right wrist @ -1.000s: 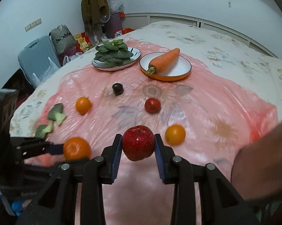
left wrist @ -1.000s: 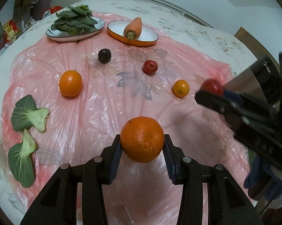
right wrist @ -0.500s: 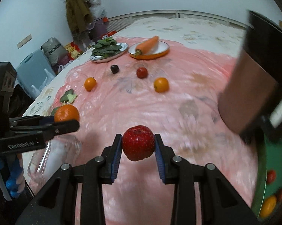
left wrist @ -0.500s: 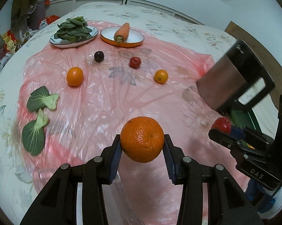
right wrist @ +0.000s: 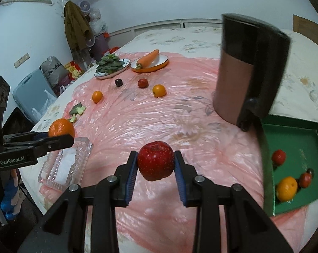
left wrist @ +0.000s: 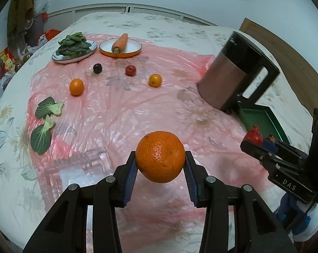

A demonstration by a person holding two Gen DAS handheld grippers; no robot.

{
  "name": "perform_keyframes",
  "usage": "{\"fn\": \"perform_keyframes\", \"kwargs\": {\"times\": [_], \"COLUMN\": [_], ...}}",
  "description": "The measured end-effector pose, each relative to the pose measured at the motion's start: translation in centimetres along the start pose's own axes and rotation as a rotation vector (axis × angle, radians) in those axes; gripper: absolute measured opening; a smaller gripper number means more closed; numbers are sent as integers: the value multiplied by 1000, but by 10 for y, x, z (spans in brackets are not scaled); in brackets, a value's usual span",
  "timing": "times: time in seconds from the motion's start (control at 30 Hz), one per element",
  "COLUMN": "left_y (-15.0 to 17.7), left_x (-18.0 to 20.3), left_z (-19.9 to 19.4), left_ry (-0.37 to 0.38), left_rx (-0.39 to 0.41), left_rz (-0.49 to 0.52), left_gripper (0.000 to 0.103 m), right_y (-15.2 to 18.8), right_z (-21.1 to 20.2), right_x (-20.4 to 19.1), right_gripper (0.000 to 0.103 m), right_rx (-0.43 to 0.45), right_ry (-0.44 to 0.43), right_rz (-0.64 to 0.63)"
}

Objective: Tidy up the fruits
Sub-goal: 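Carry the orange and red fruit in both tools over the green tray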

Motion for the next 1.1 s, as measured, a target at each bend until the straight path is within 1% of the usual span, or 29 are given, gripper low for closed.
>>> {"fn": "perform_keyframes", "kwargs": {"times": [0.23, 0.47, 0.63, 0.87, 1.1], "left_y": [10, 20, 26, 23, 13], "left_x": [34, 81, 114, 168, 218], "left_z": [-9, -5, 2, 22, 51], "left_ry": [12, 48, 72, 111, 138], "left_rx": [1, -23, -45, -77, -105], "left_rz": [51, 132, 192, 273, 343], "left_gripper": [37, 37, 37, 37, 37], "right_y": [11, 31, 47, 68, 88], "right_z": [-29, -52, -69, -89, -94], "right_x": [20, 53, 94, 164, 224], "right_gripper": [31, 31, 31, 31, 31], "right_rx": [41, 75, 97, 113, 106], "right_ry": [18, 62, 117, 208, 276], "right_rz": [41, 112, 190, 291, 354]}}
Point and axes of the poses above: each gripper's, at about its wrist camera, not at the fingertips, and z roughly the way its jaws point, x to its right, y to its underside, the point moved 4 cm from there along z, roughly the way its jaws point, and after that the axes turned 3 degrees about -z, right-handed, at the moved point
